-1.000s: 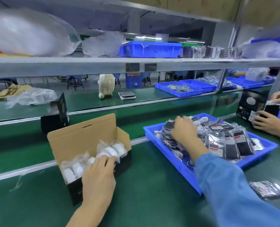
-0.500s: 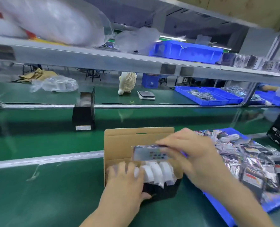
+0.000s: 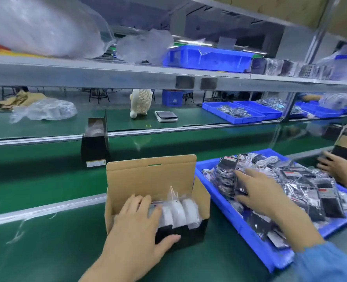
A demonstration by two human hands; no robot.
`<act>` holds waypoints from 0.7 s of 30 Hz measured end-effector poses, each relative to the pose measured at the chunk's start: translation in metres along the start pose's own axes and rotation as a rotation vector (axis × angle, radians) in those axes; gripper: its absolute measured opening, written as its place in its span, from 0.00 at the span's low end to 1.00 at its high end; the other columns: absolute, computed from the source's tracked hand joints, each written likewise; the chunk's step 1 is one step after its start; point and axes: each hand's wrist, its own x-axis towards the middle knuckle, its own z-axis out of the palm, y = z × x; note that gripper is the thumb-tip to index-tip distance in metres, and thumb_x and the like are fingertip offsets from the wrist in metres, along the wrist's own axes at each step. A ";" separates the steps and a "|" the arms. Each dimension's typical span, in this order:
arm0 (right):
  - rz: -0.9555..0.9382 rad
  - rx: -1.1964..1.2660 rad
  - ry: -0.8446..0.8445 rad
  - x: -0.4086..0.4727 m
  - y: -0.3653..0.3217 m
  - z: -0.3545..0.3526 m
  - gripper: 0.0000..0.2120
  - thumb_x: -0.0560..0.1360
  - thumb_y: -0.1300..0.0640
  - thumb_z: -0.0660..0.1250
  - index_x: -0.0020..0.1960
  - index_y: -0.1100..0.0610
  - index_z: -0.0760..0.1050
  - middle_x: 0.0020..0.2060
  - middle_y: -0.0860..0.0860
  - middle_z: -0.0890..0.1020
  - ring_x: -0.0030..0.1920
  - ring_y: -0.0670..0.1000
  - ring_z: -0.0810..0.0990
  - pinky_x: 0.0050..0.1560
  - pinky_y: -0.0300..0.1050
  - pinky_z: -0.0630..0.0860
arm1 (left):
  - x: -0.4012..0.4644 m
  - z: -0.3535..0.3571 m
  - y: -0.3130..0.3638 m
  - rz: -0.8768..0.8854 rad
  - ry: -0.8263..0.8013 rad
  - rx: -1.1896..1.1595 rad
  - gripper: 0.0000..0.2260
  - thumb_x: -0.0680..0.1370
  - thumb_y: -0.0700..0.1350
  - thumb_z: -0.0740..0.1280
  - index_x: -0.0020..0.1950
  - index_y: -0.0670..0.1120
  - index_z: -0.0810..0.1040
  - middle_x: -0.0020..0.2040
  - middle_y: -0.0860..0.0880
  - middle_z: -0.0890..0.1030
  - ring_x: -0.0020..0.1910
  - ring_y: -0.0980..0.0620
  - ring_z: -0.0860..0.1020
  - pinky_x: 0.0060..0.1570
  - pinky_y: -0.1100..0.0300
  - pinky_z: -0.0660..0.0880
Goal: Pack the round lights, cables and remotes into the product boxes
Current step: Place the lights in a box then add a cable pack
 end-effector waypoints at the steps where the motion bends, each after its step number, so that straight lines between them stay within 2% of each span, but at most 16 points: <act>1: 0.036 -0.048 -0.105 -0.004 0.012 0.010 0.26 0.79 0.43 0.61 0.74 0.48 0.63 0.70 0.48 0.69 0.67 0.54 0.73 0.61 0.48 0.73 | -0.001 0.001 0.000 -0.007 -0.031 -0.004 0.31 0.69 0.72 0.55 0.48 0.51 0.85 0.47 0.49 0.83 0.46 0.47 0.82 0.41 0.50 0.82; 2: 0.035 -0.086 -0.126 -0.010 0.019 0.020 0.24 0.80 0.44 0.59 0.74 0.47 0.62 0.71 0.45 0.69 0.67 0.54 0.73 0.61 0.47 0.73 | -0.001 0.000 0.000 -0.021 -0.070 -0.025 0.30 0.68 0.72 0.56 0.46 0.51 0.85 0.44 0.50 0.82 0.43 0.48 0.81 0.33 0.53 0.79; 3: 0.006 -0.131 -0.073 -0.016 0.026 0.026 0.22 0.80 0.45 0.59 0.74 0.45 0.63 0.71 0.43 0.70 0.67 0.52 0.73 0.62 0.47 0.73 | -0.002 -0.001 0.000 -0.033 -0.089 -0.041 0.30 0.67 0.73 0.56 0.46 0.51 0.85 0.42 0.51 0.80 0.40 0.49 0.80 0.28 0.56 0.76; 5: -0.028 -0.282 0.023 -0.021 0.032 0.020 0.18 0.79 0.47 0.59 0.69 0.43 0.68 0.65 0.42 0.76 0.64 0.51 0.75 0.62 0.47 0.71 | -0.002 -0.002 0.000 -0.045 -0.084 -0.022 0.31 0.66 0.73 0.57 0.46 0.50 0.84 0.40 0.53 0.78 0.38 0.50 0.78 0.26 0.59 0.68; 7: 0.020 -0.247 0.186 -0.025 0.031 0.003 0.13 0.78 0.54 0.60 0.61 0.48 0.74 0.53 0.48 0.82 0.56 0.55 0.78 0.55 0.49 0.74 | -0.001 -0.001 0.000 -0.039 -0.081 0.011 0.33 0.67 0.73 0.58 0.51 0.48 0.83 0.40 0.53 0.78 0.38 0.49 0.77 0.28 0.57 0.70; 9: 0.000 0.142 0.522 -0.031 0.020 -0.013 0.09 0.76 0.63 0.65 0.56 0.56 0.77 0.47 0.54 0.82 0.47 0.59 0.80 0.45 0.51 0.76 | -0.001 -0.003 0.000 -0.041 -0.108 0.024 0.36 0.67 0.74 0.59 0.56 0.46 0.83 0.42 0.52 0.79 0.39 0.47 0.77 0.32 0.54 0.76; 11: -0.184 0.650 0.765 -0.042 -0.013 -0.035 0.13 0.76 0.63 0.69 0.59 0.55 0.76 0.47 0.50 0.78 0.45 0.54 0.80 0.44 0.44 0.78 | 0.001 -0.006 0.000 -0.057 -0.153 0.038 0.36 0.67 0.74 0.59 0.55 0.47 0.84 0.42 0.50 0.78 0.39 0.46 0.76 0.34 0.51 0.77; 13: -0.412 0.977 0.697 -0.049 -0.058 -0.051 0.19 0.77 0.58 0.68 0.67 0.48 0.73 0.45 0.41 0.74 0.44 0.47 0.78 0.45 0.38 0.78 | 0.001 -0.007 0.001 -0.051 -0.193 0.042 0.35 0.68 0.74 0.57 0.55 0.48 0.83 0.43 0.49 0.77 0.40 0.45 0.75 0.37 0.50 0.76; 14: -0.480 0.953 0.614 -0.047 -0.081 -0.051 0.22 0.77 0.58 0.68 0.69 0.47 0.72 0.45 0.38 0.72 0.45 0.44 0.77 0.46 0.37 0.76 | 0.000 -0.006 0.001 -0.048 -0.207 0.039 0.35 0.68 0.75 0.56 0.56 0.49 0.82 0.44 0.49 0.77 0.42 0.45 0.75 0.39 0.49 0.75; 15: -0.529 0.805 0.508 -0.042 -0.101 -0.047 0.24 0.76 0.61 0.66 0.71 0.48 0.71 0.46 0.38 0.73 0.45 0.42 0.75 0.48 0.37 0.74 | -0.001 -0.006 0.001 -0.052 -0.214 0.032 0.35 0.68 0.75 0.55 0.57 0.50 0.81 0.46 0.50 0.76 0.44 0.45 0.74 0.41 0.49 0.75; 17: -0.500 0.368 0.284 -0.030 -0.131 -0.031 0.26 0.75 0.64 0.62 0.71 0.47 0.70 0.50 0.45 0.75 0.47 0.51 0.76 0.51 0.44 0.71 | -0.003 -0.007 -0.002 -0.048 -0.203 0.034 0.35 0.68 0.76 0.54 0.56 0.51 0.81 0.48 0.51 0.76 0.46 0.46 0.74 0.43 0.50 0.74; 19: -0.403 0.053 0.273 -0.022 -0.136 -0.017 0.19 0.72 0.61 0.65 0.61 0.46 0.78 0.46 0.47 0.80 0.46 0.53 0.78 0.52 0.45 0.72 | -0.004 -0.008 -0.005 -0.058 -0.239 0.035 0.35 0.68 0.75 0.56 0.53 0.49 0.83 0.45 0.49 0.78 0.42 0.45 0.76 0.38 0.50 0.76; 21: -0.379 -0.077 0.277 -0.024 -0.131 -0.013 0.11 0.64 0.58 0.70 0.44 0.46 0.81 0.38 0.44 0.80 0.39 0.50 0.78 0.45 0.42 0.74 | -0.006 -0.008 -0.006 -0.061 -0.233 0.041 0.35 0.67 0.74 0.57 0.50 0.45 0.84 0.42 0.47 0.78 0.38 0.43 0.77 0.34 0.50 0.76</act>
